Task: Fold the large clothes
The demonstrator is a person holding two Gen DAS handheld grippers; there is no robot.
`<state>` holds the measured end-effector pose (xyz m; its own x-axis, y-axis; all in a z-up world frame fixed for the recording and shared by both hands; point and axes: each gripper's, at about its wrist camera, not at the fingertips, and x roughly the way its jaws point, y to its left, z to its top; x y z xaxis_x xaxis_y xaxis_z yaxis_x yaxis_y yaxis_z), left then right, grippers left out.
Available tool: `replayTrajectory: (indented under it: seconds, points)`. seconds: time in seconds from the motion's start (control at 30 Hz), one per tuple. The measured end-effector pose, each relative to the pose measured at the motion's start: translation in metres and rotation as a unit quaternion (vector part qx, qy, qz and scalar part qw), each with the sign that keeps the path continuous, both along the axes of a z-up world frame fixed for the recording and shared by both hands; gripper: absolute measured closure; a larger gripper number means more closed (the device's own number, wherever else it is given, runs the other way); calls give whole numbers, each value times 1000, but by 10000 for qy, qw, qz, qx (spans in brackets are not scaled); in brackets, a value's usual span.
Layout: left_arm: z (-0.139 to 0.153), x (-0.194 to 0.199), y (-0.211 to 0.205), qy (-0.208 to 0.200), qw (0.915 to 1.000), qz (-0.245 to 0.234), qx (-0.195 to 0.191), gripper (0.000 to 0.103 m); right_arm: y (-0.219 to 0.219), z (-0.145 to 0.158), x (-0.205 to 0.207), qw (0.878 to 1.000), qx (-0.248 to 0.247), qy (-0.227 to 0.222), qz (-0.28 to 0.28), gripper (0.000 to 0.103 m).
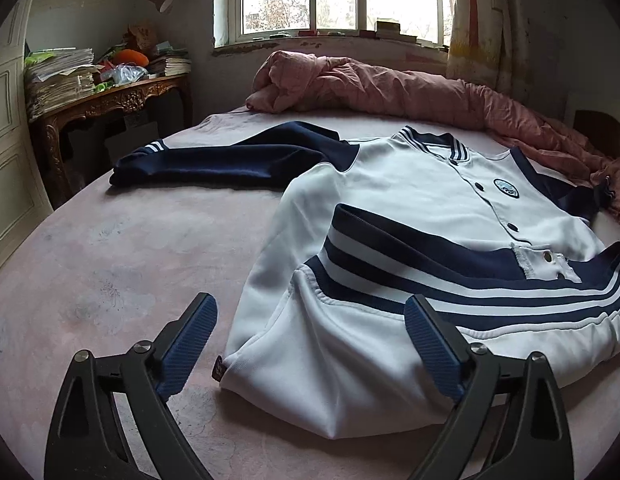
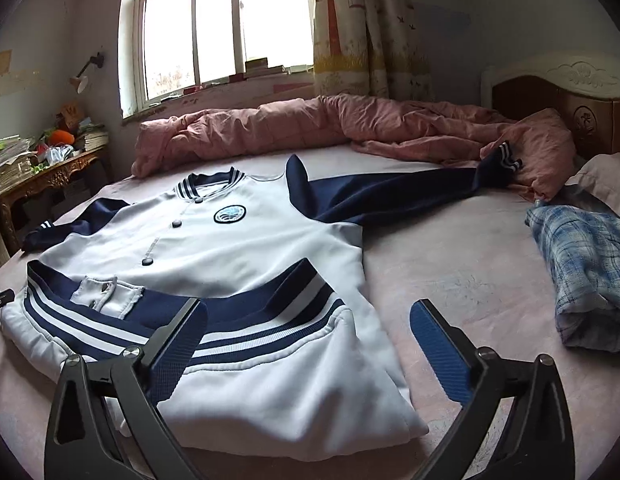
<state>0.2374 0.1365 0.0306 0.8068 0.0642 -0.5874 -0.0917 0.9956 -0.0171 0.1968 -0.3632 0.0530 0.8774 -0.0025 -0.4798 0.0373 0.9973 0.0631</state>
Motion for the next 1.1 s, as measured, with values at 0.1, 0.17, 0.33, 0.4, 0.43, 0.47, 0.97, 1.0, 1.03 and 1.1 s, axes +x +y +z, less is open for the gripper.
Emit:
replayTrajectory:
  seconds: [0.1, 0.17, 0.33, 0.4, 0.43, 0.47, 0.97, 1.0, 1.03, 1.1]
  points:
    - [-2, -2, 4, -17, 9999, 37, -94, 9, -2, -2, 2, 10000, 6, 44, -23, 1]
    - [-3, -2, 4, 2, 9999, 39, -109, 9, -1, -4, 4, 10000, 3, 87, -36, 1]
    - [-4, -2, 3, 19, 9999, 31, -94, 9, -1, -5, 4, 9999, -28, 114, -30, 1]
    - [-3, -2, 2, 4, 10000, 38, -73, 9, -1, -5, 5, 9999, -15, 112, -33, 1]
    - [-3, -2, 2, -6, 10000, 34, -58, 9, -1, -5, 5, 9999, -8, 119, -33, 1]
    - [-3, -2, 1, -16, 10000, 30, -43, 9, -1, -5, 5, 9999, -4, 119, -34, 1]
    - [17, -41, -50, -315, 9854, -1516, 708, 9, 71, 5, -35, 9770, -1139, 558, 1716, 1]
    - [16, -45, -58, -295, 9809, -1725, 848, 9, 82, 0, -41, 9724, -1285, 613, 1848, 1]
    - [13, -47, -66, -234, 9763, -1921, 968, 9, 93, -5, -46, 9676, -1452, 672, 1953, 1]
    - [4, -46, -82, 18, 9677, -2208, 1216, 9, 109, -16, -49, 9591, -1815, 831, 2005, 1]
